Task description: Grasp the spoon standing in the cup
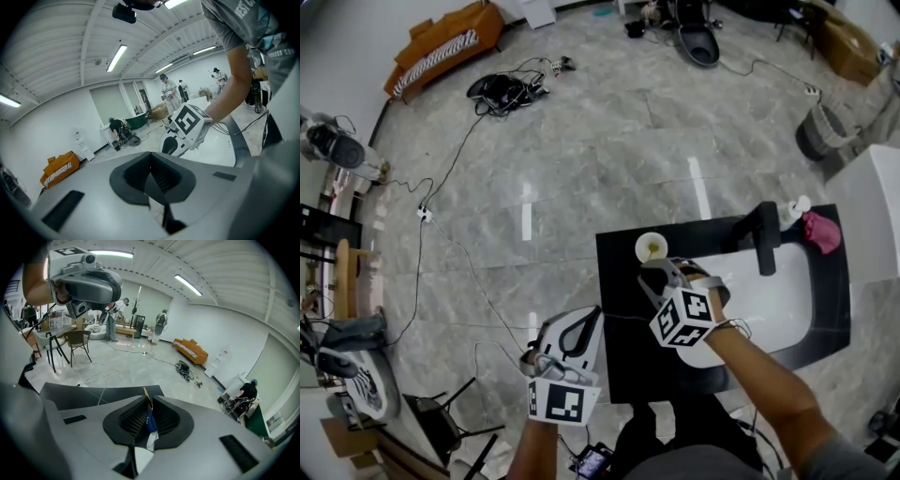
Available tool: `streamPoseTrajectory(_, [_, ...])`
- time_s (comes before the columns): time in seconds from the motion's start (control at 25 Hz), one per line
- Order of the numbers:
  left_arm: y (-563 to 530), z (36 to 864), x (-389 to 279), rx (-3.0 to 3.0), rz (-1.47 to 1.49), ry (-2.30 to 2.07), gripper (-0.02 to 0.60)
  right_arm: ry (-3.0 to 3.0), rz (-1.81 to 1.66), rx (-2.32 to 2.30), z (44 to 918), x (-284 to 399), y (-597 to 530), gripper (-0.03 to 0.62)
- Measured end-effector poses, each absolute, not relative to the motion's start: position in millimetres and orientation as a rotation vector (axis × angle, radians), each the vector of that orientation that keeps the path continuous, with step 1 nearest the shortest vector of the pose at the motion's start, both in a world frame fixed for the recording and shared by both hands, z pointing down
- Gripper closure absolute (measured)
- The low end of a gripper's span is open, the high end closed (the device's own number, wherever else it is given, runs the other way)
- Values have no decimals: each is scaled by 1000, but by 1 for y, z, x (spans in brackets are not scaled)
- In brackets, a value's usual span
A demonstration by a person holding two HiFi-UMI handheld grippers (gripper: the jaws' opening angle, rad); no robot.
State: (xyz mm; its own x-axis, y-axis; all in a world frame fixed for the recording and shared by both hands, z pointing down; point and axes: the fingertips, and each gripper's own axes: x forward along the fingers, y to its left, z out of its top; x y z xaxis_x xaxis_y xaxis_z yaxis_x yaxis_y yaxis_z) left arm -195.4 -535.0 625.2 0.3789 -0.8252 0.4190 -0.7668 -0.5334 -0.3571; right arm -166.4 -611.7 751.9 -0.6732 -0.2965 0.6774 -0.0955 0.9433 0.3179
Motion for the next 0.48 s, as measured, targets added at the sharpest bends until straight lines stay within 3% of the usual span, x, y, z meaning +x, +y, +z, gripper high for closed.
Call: streamPoseTrajectory(0.48, [-527, 595, -196, -2480, -859, 1428, 580, -2327, -396, 415, 704, -160, -615, 559])
